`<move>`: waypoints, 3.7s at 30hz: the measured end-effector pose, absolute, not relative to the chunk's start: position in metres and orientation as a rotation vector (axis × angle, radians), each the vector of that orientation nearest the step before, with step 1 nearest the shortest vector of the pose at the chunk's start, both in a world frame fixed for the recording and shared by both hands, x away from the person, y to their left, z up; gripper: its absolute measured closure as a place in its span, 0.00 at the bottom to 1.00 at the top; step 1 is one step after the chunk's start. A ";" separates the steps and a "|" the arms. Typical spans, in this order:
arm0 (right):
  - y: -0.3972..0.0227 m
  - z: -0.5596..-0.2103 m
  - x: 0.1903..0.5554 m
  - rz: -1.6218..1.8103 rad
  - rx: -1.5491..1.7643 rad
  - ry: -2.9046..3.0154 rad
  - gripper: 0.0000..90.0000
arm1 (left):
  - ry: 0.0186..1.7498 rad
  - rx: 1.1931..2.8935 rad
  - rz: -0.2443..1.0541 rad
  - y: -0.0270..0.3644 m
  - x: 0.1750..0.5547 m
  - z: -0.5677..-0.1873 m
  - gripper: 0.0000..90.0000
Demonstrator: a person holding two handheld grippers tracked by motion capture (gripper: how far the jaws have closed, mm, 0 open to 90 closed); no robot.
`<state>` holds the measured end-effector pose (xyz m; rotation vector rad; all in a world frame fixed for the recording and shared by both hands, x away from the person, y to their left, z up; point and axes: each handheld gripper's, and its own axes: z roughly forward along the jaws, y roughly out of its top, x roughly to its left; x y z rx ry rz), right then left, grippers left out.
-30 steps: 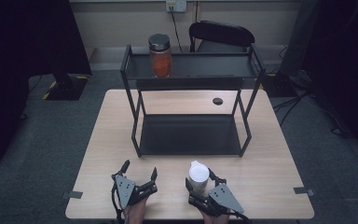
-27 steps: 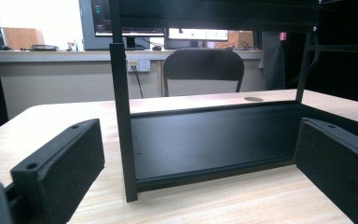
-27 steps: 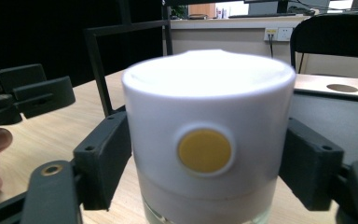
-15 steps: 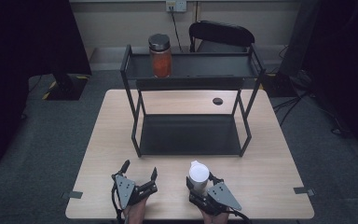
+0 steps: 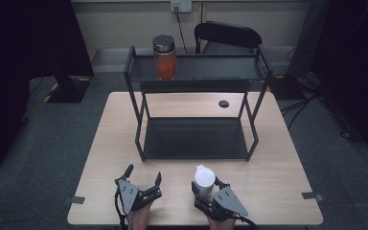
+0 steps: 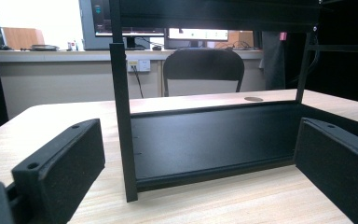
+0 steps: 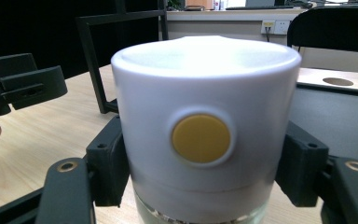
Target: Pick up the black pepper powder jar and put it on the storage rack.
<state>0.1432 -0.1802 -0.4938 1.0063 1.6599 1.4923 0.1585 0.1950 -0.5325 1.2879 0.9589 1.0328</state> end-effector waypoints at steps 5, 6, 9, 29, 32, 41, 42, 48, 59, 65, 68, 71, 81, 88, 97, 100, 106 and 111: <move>-0.181 -0.491 0.142 1.501 0.996 1.650 0.34 | 0.959 1.288 1.033 0.195 0.159 -0.533 0.01; -0.182 -0.491 0.142 1.503 0.996 1.650 0.34 | 0.959 1.288 1.033 0.195 0.159 -0.533 0.02; -0.183 -0.489 0.142 1.509 0.992 1.647 0.34 | 0.959 1.288 1.033 0.195 0.159 -0.533 0.02; -0.188 -0.471 0.146 1.555 0.941 1.645 0.34 | 0.959 1.288 1.033 0.195 0.158 -0.533 0.02; -0.189 -0.467 0.147 1.559 0.925 1.646 0.34 | 0.959 1.288 1.033 0.195 0.158 -0.533 0.02; -0.194 -0.453 0.152 1.580 0.883 1.632 0.34 | 0.959 1.288 1.033 0.195 0.158 -0.533 0.02; -0.194 -0.451 0.153 1.580 0.878 1.631 0.34 | 0.959 1.288 1.033 0.195 0.158 -0.533 0.02; -0.198 -0.440 0.158 1.598 0.866 1.625 0.34 | 0.959 1.289 1.033 0.195 0.158 -0.532 0.02; -0.197 -0.416 0.165 1.593 0.838 1.608 0.34 | 0.959 1.289 1.033 0.195 0.158 -0.532 0.02; -0.196 -0.403 0.171 1.594 0.817 1.605 0.34 | 0.959 1.289 1.033 0.195 0.158 -0.532 0.02; -0.195 -0.392 0.175 1.598 0.801 1.594 0.34 | 0.959 1.289 1.033 0.195 0.158 -0.532 0.02; -0.195 -0.387 0.178 1.603 0.792 1.585 0.34 | 0.959 1.289 1.033 0.195 0.158 -0.532 0.02; -0.195 -0.371 0.193 1.629 0.781 1.543 0.34 | 0.959 1.289 1.033 0.195 0.158 -0.532 0.02; -0.195 -0.355 0.197 1.628 0.791 1.522 0.34 | 0.958 1.289 1.033 0.195 0.158 -0.532 0.02; -0.194 -0.327 0.207 1.621 0.762 1.477 0.34 | 0.958 1.288 1.033 0.195 0.159 -0.533 0.02; -0.193 -0.316 0.212 1.618 0.769 1.459 0.34 | 0.958 1.289 1.033 0.195 0.158 -0.532 0.02; -0.190 -0.298 0.223 1.606 0.775 1.415 0.34 | 0.958 1.290 1.033 0.195 0.158 -0.532 0.02; -0.186 -0.286 0.232 1.590 0.786 1.397 0.34 | 0.960 1.288 1.033 0.195 0.158 -0.532 0.02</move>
